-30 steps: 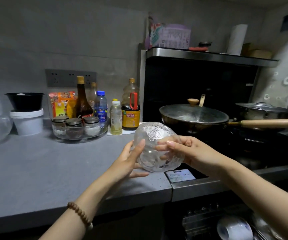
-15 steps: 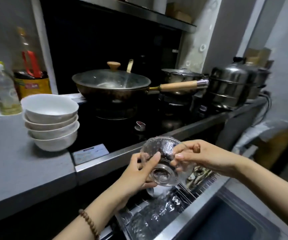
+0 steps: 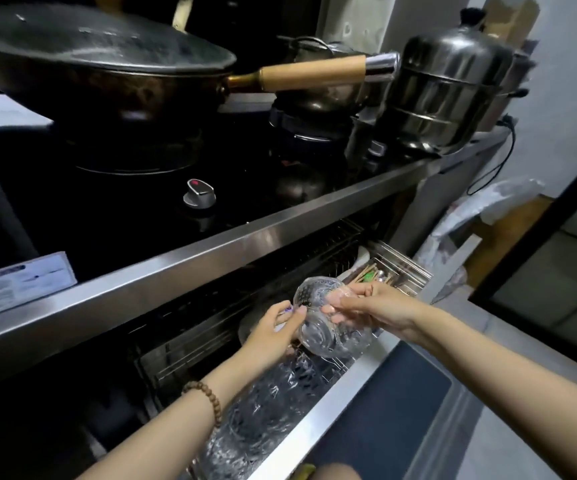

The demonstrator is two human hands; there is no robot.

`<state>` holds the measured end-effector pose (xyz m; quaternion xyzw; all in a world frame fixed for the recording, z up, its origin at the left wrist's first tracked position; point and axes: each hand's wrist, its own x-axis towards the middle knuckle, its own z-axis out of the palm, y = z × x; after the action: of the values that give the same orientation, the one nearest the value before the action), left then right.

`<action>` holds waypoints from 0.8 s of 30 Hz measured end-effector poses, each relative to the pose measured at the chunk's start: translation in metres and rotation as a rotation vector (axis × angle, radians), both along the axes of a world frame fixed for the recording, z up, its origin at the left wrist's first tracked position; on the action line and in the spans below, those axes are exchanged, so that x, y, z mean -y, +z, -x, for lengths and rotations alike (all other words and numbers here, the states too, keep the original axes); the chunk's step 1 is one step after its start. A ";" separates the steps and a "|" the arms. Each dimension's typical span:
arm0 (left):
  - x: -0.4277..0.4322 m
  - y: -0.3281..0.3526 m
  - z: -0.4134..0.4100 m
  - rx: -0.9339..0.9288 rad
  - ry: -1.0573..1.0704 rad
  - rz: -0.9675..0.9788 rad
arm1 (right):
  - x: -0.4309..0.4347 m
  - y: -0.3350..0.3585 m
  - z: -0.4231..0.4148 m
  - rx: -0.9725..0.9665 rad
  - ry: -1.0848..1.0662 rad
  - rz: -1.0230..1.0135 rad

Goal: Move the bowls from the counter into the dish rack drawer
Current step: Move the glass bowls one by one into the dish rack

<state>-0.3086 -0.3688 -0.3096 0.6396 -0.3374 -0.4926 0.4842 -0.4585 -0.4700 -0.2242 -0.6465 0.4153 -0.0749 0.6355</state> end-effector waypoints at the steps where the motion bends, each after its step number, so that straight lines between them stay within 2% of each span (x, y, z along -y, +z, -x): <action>1: 0.004 -0.009 -0.002 0.078 -0.008 -0.011 | 0.007 -0.008 -0.002 -0.014 -0.034 -0.019; 5: 0.011 -0.044 -0.008 0.322 -0.094 -0.025 | 0.036 -0.039 -0.013 -0.100 -0.096 -0.033; 8: 0.016 -0.068 -0.012 0.578 -0.183 -0.078 | 0.057 -0.062 -0.020 -0.174 -0.118 -0.065; 12: 0.024 -0.089 -0.015 0.824 -0.280 -0.149 | 0.081 -0.094 -0.029 -0.371 -0.077 -0.089; 17: 0.029 -0.110 -0.018 0.909 -0.362 -0.178 | 0.103 -0.130 -0.039 -0.564 0.027 -0.116; 20: 0.028 -0.117 -0.018 0.933 -0.381 -0.189 | 0.105 -0.139 -0.044 -0.576 0.040 -0.201; 24: 0.027 -0.122 -0.019 0.941 -0.376 -0.176 | 0.105 -0.147 -0.047 -0.602 0.065 -0.188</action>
<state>-0.2900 -0.3957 -0.4320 0.7586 -0.5853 -0.2565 0.1270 -0.4119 -0.5745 -0.3717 -0.5910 0.5691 0.1791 0.5430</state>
